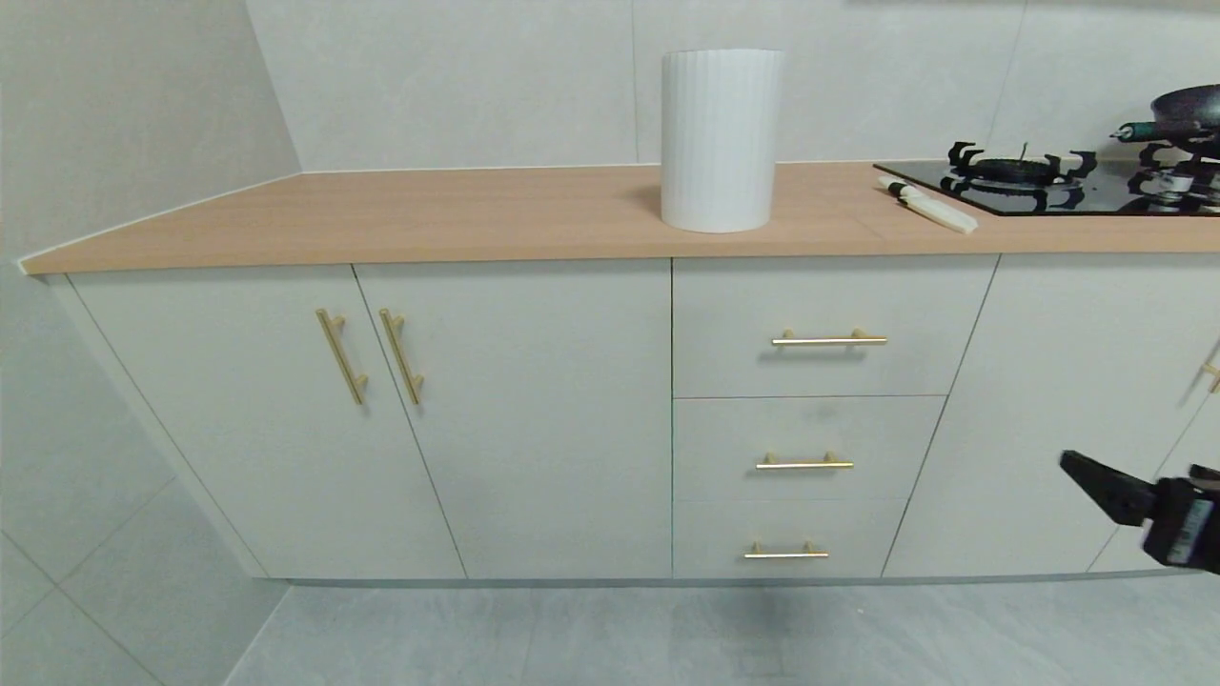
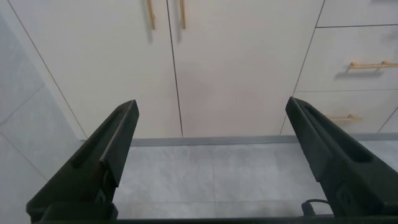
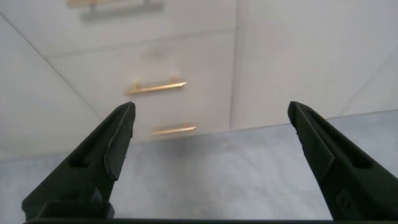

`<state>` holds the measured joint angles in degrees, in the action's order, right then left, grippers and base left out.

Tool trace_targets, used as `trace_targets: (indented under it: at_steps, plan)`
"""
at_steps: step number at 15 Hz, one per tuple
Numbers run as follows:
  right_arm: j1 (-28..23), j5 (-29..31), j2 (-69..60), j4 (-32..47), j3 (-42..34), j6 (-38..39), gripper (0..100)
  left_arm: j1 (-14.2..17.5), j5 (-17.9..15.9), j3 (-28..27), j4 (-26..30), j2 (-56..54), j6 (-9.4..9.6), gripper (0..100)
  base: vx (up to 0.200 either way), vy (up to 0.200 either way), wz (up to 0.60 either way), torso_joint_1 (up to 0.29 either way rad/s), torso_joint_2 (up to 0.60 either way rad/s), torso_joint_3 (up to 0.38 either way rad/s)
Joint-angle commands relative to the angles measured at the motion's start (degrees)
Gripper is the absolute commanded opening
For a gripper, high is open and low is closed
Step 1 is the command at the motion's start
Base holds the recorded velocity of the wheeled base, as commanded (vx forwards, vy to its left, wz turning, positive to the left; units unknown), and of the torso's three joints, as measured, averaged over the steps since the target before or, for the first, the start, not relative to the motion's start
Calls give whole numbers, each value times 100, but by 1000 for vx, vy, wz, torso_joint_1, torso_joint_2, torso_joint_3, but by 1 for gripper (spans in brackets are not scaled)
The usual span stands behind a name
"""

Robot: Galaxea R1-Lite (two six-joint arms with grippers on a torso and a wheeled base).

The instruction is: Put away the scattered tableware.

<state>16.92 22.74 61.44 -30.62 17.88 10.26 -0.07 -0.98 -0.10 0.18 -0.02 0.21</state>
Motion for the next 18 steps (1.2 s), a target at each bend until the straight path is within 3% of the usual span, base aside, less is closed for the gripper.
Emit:
trace_targets:
  at_steps: [1, 4, 7, 9, 10, 12, 18]
  plan:
    - [-198, 504, -3411, 2210, -444, -139, 100, -1, 1, 1, -1, 2, -3, 100, 0, 0, 0, 0, 0, 0]
    - [-1094, 583, -5265, 3669, -461, -947, 100, -1, 1, 1, -1, 2, -3, 100, 0, 0, 0, 0, 0, 0]
    - [-1745, 557, -6109, 3897, -742, -1290, 100, -1, 1, 1, -1, 2, -3, 100, 0, 0, 0, 0, 0, 0]
    - [-1736, 372, -6126, 3519, -1472, -1290, 100, -1, 1, 1, -1, 2, 6, 100, 0, 0, 0, 0, 0, 0]
    - [-1727, 29, -6135, 2816, -1744, -1176, 100, -1, 1, 1, -1, 2, 6, 100, 0, 0, 0, 0, 0, 0]
    - [-1727, -1236, -6135, 2834, -1788, -1026, 100, -1, 1, 1, -1, 2, -3, 100, 0, 0, 0, 0, 0, 0]
    - [-1710, -1641, -6135, 2834, -1788, -1044, 100, -1, 1, 1, -1, 2, 6, 100, 0, 0, 0, 0, 0, 0]
